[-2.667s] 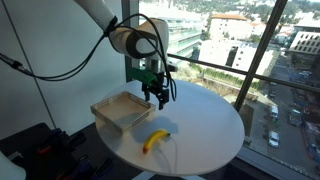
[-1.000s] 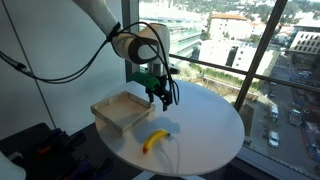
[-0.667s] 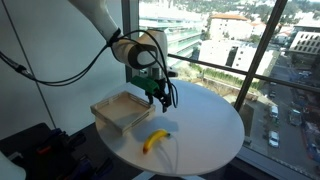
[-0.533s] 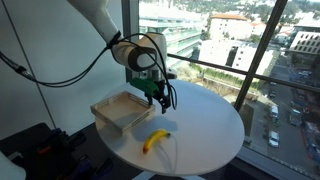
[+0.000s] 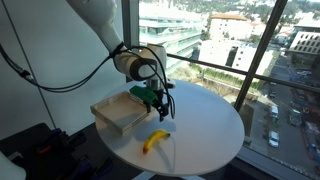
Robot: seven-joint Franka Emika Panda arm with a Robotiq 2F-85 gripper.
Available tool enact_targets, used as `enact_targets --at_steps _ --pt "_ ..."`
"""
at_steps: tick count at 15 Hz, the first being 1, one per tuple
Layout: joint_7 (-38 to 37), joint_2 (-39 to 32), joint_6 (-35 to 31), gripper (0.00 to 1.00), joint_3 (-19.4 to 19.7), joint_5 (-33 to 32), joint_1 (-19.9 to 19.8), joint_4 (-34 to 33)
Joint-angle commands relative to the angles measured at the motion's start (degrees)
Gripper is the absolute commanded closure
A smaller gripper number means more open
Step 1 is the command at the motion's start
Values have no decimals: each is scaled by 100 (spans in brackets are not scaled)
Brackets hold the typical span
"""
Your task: Remove the banana plush toy from the table and put it on the wooden tray
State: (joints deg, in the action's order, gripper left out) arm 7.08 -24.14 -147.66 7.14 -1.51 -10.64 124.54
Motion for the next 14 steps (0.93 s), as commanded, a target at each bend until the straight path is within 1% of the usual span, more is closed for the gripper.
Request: enact_targets --at_steps 1,7,14 --pt "-5 -325 -11 0 35 -31 -39 -271" --pt "-44 -651 -24 0 150 -83 -61 -471" --pt "-87 -746 -5 0 227 -118 -39 -447"
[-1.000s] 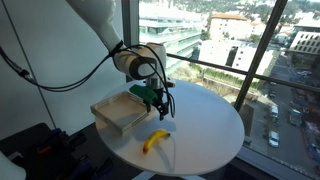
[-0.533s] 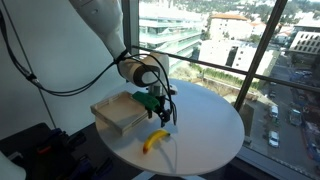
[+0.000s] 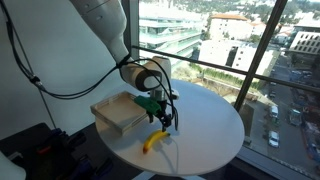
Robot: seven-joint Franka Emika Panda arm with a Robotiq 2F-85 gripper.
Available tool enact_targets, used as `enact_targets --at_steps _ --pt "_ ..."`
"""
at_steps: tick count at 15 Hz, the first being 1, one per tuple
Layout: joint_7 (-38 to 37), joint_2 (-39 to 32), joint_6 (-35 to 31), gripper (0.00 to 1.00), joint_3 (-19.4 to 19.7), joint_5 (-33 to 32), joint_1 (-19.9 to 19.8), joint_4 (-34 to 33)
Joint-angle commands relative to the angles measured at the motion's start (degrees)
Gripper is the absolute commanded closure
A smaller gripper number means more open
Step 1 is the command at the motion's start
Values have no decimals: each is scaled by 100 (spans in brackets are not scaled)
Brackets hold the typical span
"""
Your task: Remove the banana plush toy from the table and put it on the wooden tray
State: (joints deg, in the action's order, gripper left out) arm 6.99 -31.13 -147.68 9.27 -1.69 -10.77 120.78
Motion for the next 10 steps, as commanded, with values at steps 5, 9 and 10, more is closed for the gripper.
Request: enact_targets --at_steps 5,9,10 --pt "-85 -143 -2 0 16 -102 -20 -93" --pt "-173 -298 31 0 56 -121 9 -203" --pt "-204 -362 30 0 76 -137 24 -235"
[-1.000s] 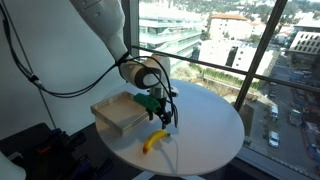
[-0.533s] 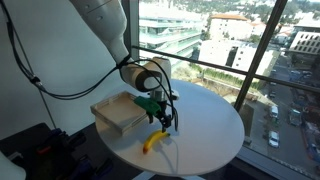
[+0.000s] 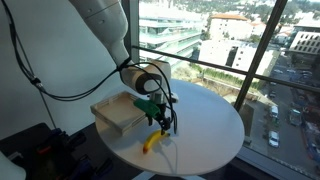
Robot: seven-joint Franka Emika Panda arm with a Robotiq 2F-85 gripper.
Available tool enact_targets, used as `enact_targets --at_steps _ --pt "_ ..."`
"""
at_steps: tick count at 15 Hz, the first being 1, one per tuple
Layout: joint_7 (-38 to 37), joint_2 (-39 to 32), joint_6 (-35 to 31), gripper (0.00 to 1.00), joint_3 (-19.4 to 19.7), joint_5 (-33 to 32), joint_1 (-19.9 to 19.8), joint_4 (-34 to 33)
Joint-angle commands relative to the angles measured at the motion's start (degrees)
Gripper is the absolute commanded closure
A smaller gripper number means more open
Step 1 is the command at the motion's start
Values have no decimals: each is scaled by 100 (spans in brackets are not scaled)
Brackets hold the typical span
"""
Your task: Remove the banana plush toy from the table and put it on the wooden tray
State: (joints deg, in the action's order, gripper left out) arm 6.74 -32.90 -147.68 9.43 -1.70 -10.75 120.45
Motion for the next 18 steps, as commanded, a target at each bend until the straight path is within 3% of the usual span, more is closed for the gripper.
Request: enact_targets --at_steps 1,18 --pt "-202 -239 36 0 74 -144 30 -235" --pt "-142 -500 16 0 26 -71 -34 -393"
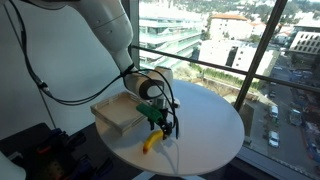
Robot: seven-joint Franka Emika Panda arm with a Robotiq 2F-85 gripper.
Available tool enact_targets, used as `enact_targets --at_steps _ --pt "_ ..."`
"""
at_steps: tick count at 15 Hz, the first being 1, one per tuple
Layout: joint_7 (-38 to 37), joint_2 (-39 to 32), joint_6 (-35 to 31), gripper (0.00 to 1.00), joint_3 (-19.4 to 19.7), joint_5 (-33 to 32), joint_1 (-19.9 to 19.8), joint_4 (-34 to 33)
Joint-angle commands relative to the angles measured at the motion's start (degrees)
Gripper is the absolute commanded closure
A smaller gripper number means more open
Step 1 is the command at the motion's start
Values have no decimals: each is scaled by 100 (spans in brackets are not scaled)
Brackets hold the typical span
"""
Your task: Remove the banana plush toy from the table and put it on the wooden tray
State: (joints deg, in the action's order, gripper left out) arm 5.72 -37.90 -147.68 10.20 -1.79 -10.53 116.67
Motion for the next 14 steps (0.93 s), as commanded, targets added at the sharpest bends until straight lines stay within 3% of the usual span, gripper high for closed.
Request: enact_targets --at_steps 1,14 --pt "-40 0 15 0 -51 -61 -56 -18" --pt "-54 -53 -52 0 -124 -20 -47 -63"
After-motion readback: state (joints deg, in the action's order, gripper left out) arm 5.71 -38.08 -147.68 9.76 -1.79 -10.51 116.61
